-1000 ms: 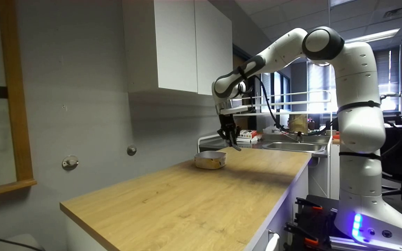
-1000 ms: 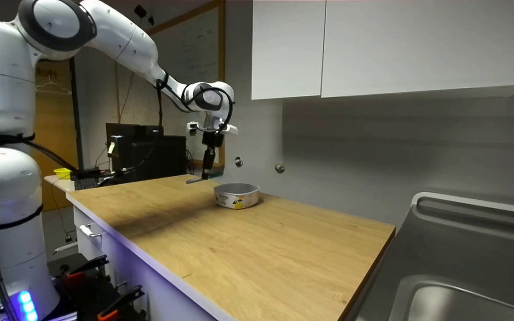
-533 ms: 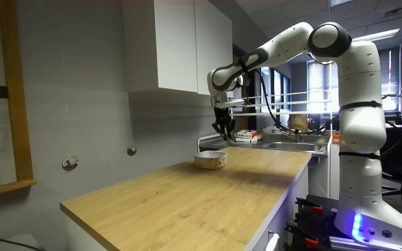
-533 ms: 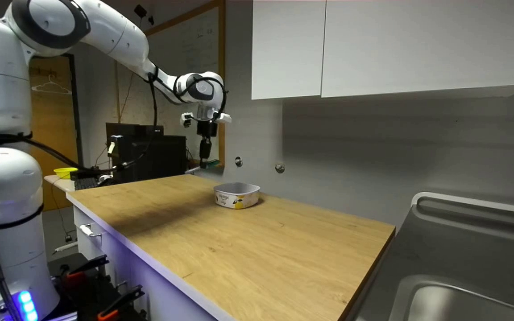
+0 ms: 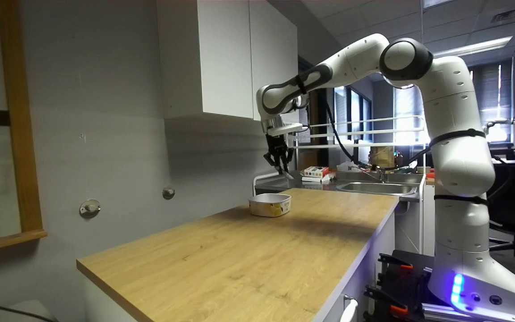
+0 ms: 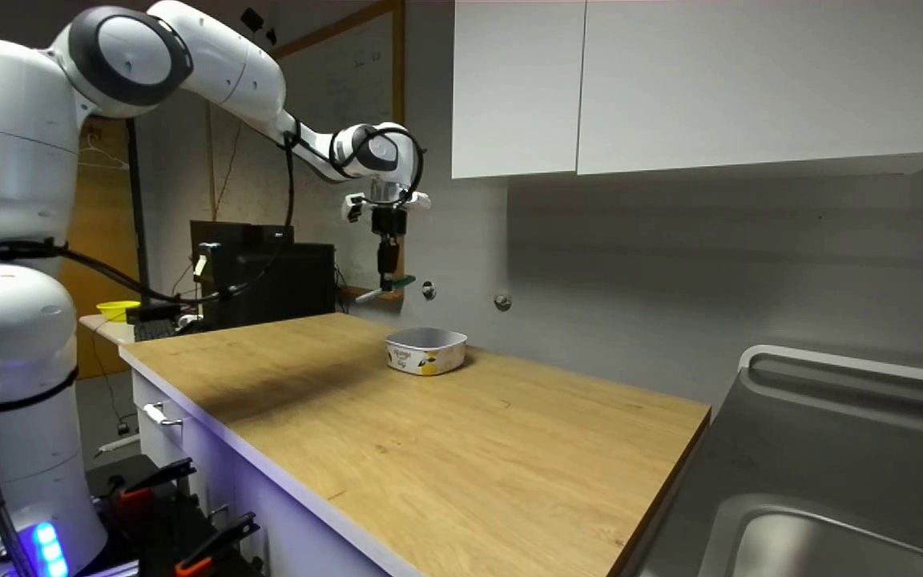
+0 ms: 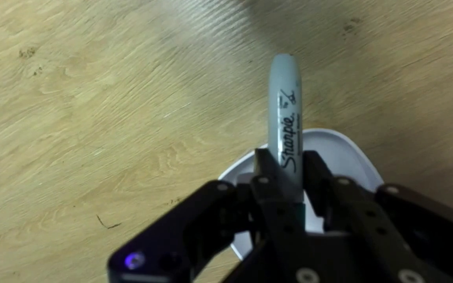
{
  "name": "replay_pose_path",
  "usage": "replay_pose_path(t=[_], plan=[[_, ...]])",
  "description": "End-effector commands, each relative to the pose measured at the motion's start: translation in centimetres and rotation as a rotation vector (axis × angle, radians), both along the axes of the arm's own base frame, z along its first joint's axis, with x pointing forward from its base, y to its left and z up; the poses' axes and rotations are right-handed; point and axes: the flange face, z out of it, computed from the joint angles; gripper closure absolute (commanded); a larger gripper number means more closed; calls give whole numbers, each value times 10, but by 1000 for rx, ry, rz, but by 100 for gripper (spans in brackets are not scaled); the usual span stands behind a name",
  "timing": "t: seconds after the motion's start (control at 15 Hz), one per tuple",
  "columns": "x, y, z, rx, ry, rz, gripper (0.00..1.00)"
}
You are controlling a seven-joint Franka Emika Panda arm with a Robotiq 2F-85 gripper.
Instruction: Put the green object in the white bowl
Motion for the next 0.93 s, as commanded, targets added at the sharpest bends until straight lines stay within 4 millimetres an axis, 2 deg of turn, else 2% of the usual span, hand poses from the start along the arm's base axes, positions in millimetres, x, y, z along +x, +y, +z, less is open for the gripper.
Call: replay_pose_path(t=[0.0, 0.47, 0.87], plan=[[34, -5, -13, -50, 56, -21, 87], [79, -33, -58, -37, 164, -34, 87], [97, -59, -102, -15, 250, -43, 87]])
